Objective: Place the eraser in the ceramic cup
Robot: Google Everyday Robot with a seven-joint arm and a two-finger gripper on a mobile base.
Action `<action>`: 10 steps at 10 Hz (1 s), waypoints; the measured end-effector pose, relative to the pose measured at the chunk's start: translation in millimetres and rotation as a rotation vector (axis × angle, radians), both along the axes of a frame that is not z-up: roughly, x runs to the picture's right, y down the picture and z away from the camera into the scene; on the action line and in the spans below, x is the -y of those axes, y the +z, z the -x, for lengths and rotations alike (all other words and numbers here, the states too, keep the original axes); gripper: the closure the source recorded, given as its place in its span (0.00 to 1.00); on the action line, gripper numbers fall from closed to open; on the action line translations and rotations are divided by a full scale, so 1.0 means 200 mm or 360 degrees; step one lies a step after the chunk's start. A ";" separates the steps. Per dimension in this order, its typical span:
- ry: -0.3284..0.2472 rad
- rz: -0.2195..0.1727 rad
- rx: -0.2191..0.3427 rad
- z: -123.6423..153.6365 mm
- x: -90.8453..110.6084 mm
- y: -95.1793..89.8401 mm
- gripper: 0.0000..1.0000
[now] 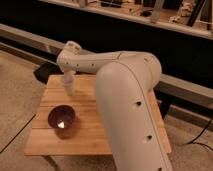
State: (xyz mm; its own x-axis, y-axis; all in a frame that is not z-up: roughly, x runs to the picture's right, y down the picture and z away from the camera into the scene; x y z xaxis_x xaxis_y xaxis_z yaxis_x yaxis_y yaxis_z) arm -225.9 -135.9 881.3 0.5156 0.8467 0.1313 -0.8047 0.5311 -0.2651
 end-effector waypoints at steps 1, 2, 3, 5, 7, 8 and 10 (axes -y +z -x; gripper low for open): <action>0.0007 0.0001 -0.0007 0.01 0.02 0.03 1.00; 0.0013 0.0003 -0.0007 0.01 0.02 0.04 1.00; 0.0021 0.0014 -0.0004 0.03 0.02 0.07 1.00; 0.0035 0.0042 0.0012 0.06 0.00 0.09 1.00; 0.0052 0.0081 0.0030 0.07 -0.04 0.11 1.00; 0.0058 0.0100 0.0035 0.06 -0.06 0.12 1.00; 0.0063 0.0136 0.0043 0.06 -0.12 0.15 1.00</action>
State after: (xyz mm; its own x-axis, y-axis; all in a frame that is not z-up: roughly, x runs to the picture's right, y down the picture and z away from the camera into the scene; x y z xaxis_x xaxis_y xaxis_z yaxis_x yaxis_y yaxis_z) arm -237.7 -112.6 910.5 0.4787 0.8751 0.0710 -0.8167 0.4735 -0.3300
